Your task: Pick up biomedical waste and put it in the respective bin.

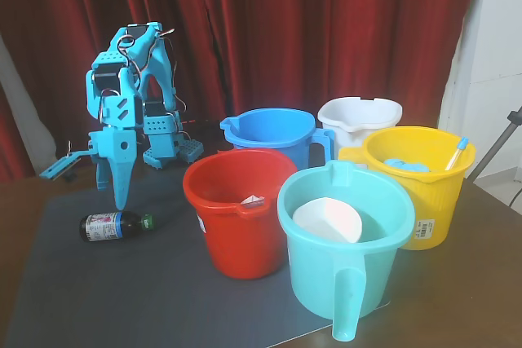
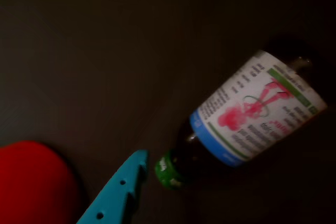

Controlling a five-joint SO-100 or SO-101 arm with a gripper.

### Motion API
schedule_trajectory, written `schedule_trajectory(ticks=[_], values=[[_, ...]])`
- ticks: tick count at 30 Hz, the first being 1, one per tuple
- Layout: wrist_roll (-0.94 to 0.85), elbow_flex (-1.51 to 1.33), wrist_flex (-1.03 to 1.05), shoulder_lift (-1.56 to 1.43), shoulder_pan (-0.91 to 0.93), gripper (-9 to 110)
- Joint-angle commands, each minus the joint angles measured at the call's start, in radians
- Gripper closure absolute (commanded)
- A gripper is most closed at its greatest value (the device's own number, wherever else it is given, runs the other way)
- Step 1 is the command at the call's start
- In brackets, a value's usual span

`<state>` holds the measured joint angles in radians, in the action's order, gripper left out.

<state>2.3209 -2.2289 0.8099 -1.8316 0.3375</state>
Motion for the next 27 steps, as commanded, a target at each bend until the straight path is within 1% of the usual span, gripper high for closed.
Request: schedule_trajectory(ticks=[1, 6, 11, 14, 24, 27], values=[[0.008, 0.009, -0.011, 0.028, 0.002, 58], [0.055, 0.063, -0.034, 0.172, -0.002, 58], [0.064, 0.140, -0.041, 0.308, -0.003, 57], [0.118, 0.196, -0.041, 0.374, -0.005, 57], [0.114, 0.202, -0.040, 0.390, -0.008, 59], [0.112, 0.201, -0.034, 0.390, -0.009, 66]])
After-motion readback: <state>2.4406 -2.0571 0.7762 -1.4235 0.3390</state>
